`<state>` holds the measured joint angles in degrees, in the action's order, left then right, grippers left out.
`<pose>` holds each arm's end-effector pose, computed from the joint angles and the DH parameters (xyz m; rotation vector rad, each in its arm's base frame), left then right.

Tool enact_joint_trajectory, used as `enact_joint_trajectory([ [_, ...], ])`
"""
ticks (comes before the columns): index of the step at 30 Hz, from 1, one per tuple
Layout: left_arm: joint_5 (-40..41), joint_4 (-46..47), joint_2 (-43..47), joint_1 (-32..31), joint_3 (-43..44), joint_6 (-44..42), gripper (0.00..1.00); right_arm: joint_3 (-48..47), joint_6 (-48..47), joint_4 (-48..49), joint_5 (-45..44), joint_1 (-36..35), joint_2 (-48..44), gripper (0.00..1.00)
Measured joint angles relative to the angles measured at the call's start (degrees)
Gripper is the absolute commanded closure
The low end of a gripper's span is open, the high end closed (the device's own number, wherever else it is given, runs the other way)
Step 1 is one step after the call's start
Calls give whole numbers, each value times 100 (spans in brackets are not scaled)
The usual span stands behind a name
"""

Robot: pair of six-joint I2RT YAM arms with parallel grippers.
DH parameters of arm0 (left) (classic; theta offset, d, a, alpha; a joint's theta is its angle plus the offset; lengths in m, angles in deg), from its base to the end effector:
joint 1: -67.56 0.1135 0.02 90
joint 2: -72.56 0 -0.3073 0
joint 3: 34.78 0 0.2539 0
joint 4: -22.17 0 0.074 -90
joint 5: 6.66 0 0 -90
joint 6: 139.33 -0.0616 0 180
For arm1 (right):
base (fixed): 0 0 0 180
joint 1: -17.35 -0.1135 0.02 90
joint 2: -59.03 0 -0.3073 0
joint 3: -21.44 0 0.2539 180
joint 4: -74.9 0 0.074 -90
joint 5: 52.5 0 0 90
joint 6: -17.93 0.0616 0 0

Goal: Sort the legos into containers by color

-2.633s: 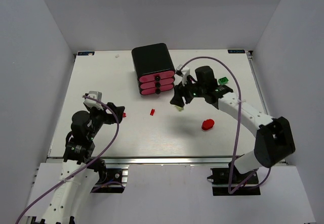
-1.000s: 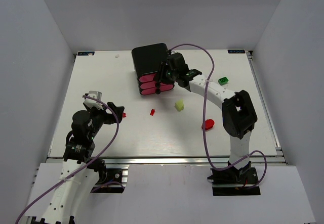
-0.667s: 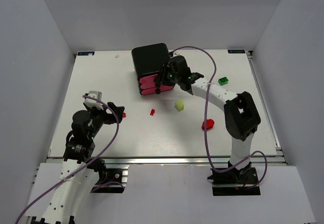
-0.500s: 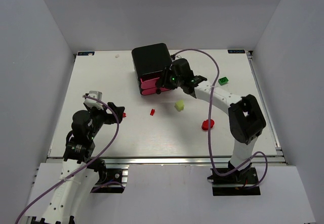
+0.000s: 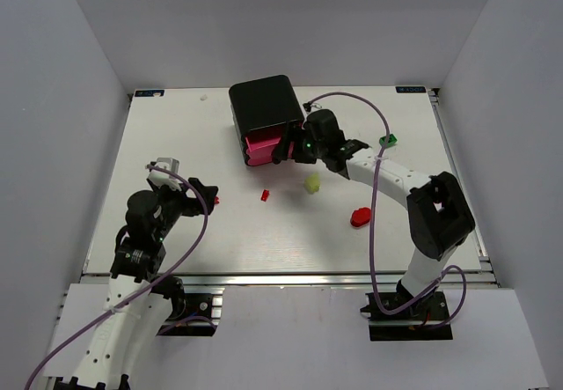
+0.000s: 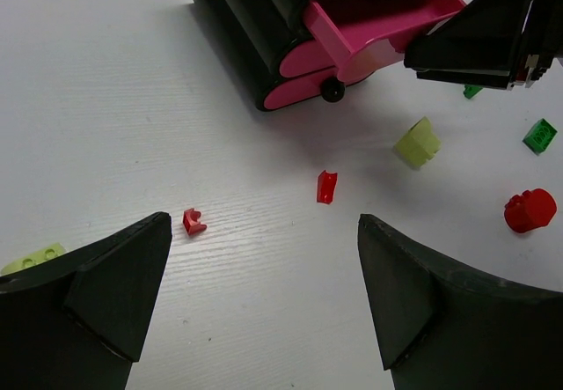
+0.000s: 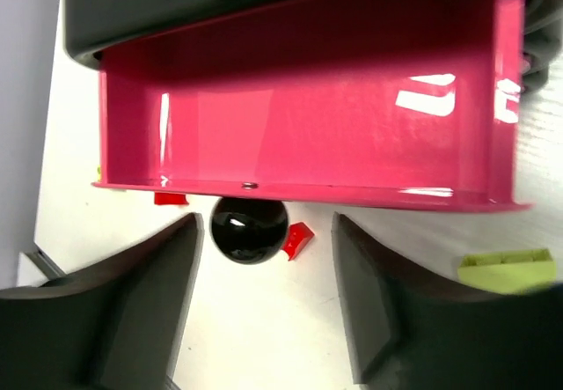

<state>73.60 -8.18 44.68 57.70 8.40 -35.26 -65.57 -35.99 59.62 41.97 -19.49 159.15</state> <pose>0.1198 -0.0314 0.2892 0.0528 1.8523 -0.4480 0.3496 0.2679 0.2940 -0.0652 2.1793 0.8407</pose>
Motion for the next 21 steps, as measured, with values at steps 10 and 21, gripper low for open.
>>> enact_joint_trajectory([
  [10, -76, -9, -378, 0, 26, 170, 31, 544, -435, 24, 391, 15, -315, 11],
  [21, 236, -824, -1961, 0, 776, 1381, 37, 1729, -3213, -249, 2634, 203, -2699, 87],
])
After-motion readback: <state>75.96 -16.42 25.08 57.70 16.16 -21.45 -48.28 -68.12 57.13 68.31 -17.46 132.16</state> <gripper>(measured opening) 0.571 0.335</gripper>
